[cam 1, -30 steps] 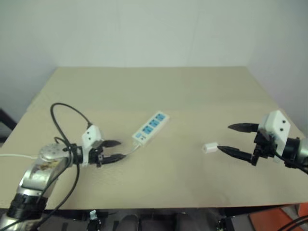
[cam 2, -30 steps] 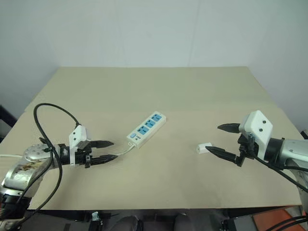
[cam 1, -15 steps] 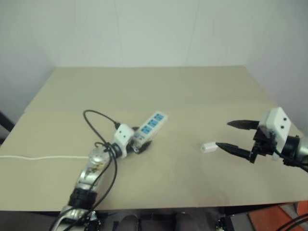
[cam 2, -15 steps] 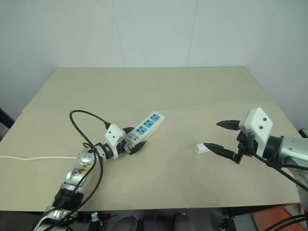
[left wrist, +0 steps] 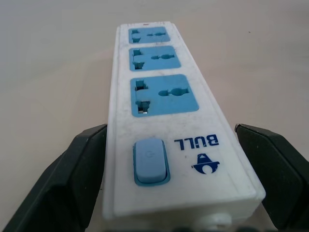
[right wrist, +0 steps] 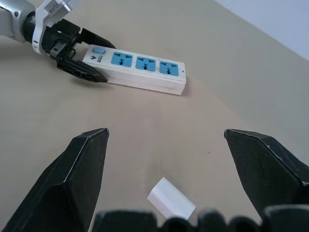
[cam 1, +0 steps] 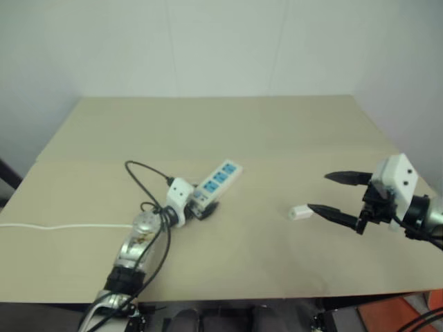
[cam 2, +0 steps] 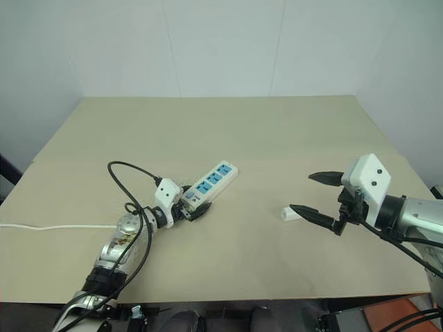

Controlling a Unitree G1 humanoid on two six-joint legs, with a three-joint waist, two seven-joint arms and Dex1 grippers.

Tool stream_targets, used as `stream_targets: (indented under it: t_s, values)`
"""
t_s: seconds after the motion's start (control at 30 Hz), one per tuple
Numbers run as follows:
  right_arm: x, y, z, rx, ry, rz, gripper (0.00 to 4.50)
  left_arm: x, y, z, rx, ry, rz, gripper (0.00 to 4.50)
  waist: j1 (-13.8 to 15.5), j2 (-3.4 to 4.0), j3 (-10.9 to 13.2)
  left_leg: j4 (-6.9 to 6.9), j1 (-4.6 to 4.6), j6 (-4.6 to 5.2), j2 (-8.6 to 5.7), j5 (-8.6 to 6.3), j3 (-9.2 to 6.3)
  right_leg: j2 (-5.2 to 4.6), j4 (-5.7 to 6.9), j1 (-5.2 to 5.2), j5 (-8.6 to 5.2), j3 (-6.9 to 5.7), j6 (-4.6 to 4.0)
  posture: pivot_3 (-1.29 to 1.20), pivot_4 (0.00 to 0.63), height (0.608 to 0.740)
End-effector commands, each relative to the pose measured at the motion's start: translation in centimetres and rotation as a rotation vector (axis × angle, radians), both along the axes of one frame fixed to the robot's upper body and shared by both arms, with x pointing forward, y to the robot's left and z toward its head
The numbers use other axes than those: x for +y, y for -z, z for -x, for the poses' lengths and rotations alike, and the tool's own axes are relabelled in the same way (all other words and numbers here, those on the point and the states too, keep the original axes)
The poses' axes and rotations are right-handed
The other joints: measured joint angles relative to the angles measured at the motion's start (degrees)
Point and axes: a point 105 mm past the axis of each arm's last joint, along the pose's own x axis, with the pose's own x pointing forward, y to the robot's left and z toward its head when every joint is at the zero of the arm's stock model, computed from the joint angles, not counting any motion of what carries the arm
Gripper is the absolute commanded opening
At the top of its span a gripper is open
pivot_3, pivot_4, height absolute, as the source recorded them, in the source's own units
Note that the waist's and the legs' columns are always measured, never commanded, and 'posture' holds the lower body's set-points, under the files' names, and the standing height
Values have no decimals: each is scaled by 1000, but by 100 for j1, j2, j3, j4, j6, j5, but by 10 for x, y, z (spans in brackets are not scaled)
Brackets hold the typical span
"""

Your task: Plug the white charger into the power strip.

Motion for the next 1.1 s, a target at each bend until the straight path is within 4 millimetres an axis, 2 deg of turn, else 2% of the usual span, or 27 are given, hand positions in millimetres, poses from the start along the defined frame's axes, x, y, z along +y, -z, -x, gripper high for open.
stream_targets:
  t_s: [0.03, 0.13, 0.23, 0.3, 0.43, 0.5, 0.6, 0.73, 0.8, 0.93, 1.1]
  values:
    - [5, -12, 2, -53, -16, 13, 4500, -15, 27, 11, 138, 8, 13, 4472, 4, 11, -9, 0, 1, 0, -1, 0, 0, 0, -1, 2, 0, 0, 0, 0, 150, 740]
    - [6, -15, 2, -59, -21, 12, 4500, -19, 35, 10, 161, -40, 3, 4472, 43, 27, -22, 0, 6, 0, -4, 0, -2, -2, -3, 13, -1, -2, 2, 0, 150, 740]
    - [8, -17, 1, -66, -26, 6, 4500, -22, 39, 11, 170, -48, 4, 3877, 66, 37, -28, 1, 29, 1, -6, -1, -2, -3, -11, 49, -4, -7, 7, 0, 150, 740]
    - [8, -18, 1, -68, -27, 5, 4500, -23, 38, 12, 169, -47, 11, 3316, 66, 37, -28, 0, 64, 6, -5, -4, -2, -3, -19, 93, -10, -11, 15, 0, 150, 740]
    - [12, -23, -1, -82, -40, -20, 4500, -24, 31, 10, 132, -14, 4, 3319, 44, 40, -30, -1, 84, 8, -5, -6, -4, -4, -19, 114, -14, -9, 21, 0, 150, 740]
    - [12, -23, -2, -80, -40, -19, 4500, -26, 17, 13, 47, 88, -7, 3319, 47, 40, -30, -1, 85, 8, -5, -6, -5, -4, -19, 113, -14, -11, 21, 0, 150, 740]
    - [10, -18, -4, -59, -42, 4, 4500, -24, -9, 31, -81, 341, -42, 3319, 6, 38, -29, -2, 69, 8, -6, -6, -2, -4, -16, 90, -14, -8, 19, 0, 150, 740]
    - [10, -13, -6, -24, -88, 59, 4500, -4, -31, 55, -92, 627, -78, 3319, -43, 35, -24, -3, 28, 8, -4, -6, -4, -4, -16, 44, -11, -7, 14, 0, 150, 740]
    - [11, -13, -7, -15, -113, 78, 4500, 3, -31, 62, -70, 701, -104, 3319, -73, 36, -23, -1, -10, 7, -3, -4, 0, -4, -6, -9, -6, -4, 7, 0, 150, 740]
    - [12, -11, -12, 3, -149, 107, 4500, 8, -23, 68, -37, 769, -128, 3319, -91, 34, -21, -1, -15, 8, -3, -5, 0, -4, -9, -11, -6, -3, 7, 0, 150, 740]
    - [16, 7, -25, 67, -207, 212, 4500, 6, 4, 72, -1, 798, -175, 3319, -127, 32, -19, -1, -16, 9, -2, -5, 2, -3, -9, -13, -7, -4, 7, 0, 150, 740]
